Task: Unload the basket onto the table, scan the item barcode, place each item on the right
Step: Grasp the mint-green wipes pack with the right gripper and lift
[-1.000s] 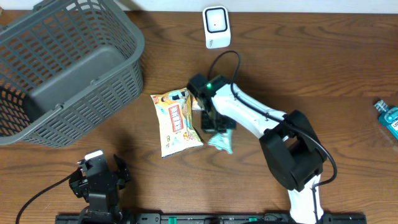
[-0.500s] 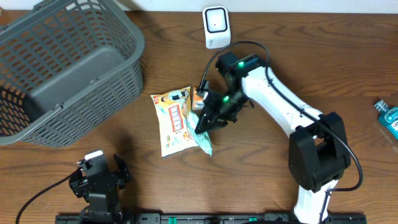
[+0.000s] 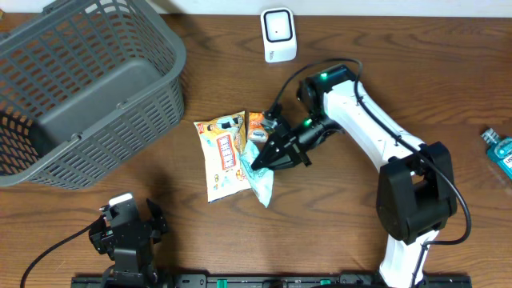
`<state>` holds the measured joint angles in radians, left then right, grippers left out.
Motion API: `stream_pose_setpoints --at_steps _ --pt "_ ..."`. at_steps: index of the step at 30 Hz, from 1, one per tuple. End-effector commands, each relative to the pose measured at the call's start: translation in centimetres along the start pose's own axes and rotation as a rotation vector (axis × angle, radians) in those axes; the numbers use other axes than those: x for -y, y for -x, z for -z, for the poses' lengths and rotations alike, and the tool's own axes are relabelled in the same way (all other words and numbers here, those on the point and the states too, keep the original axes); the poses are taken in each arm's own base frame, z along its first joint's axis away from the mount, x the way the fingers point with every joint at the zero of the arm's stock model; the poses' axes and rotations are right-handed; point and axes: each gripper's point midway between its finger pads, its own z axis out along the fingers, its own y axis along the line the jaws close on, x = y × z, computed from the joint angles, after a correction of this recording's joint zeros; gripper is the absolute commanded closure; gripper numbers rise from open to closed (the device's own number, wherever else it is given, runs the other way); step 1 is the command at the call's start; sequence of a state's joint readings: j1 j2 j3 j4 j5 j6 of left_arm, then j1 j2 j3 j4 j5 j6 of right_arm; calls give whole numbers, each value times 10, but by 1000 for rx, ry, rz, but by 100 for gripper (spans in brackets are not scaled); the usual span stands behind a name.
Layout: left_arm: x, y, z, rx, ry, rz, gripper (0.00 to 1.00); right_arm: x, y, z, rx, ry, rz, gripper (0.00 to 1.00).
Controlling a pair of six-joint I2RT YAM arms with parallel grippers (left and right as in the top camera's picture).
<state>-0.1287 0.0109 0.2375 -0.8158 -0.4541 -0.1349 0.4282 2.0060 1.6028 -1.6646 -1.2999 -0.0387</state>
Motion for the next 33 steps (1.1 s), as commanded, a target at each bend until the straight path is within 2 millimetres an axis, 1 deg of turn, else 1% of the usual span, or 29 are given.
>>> stream_pose_setpoints --at_steps 1,9,11,13,14,16,20,23,25,28,30,33 --pt "-1 -15 -3 -47 10 -20 0 -26 -6 9 21 116 2 99" --pt "-1 -15 -3 -48 10 -20 0 -28 -3 16 39 134 -1 99" --pt "-1 -15 -3 -47 10 -20 0 -26 -2 18 43 128 -1 99" --pt "-1 -15 -3 -48 10 -20 0 -21 3 19 55 100 46 99" --pt "-1 -15 -3 -48 10 -20 0 -13 9 18 68 53 94 99" --pt "-1 -15 -3 -47 10 -20 0 11 25 19 100 -101 191 99" --pt "-1 -15 -3 -47 10 -20 0 56 40 22 140 -402 161 99" --pt "-1 -15 -3 -48 10 -20 0 82 59 36 215 -606 157 99" --pt "-1 -15 -3 -48 10 -20 0 94 71 48 270 -715 158 99" --pt "-1 -15 -3 -47 10 -20 0 103 87 63 346 -828 167 99" --pt "-1 -15 -3 -48 10 -20 0 100 96 65 379 -826 197 99" --pt "-1 -15 -3 -47 10 -20 0 88 118 71 453 -812 281 98"
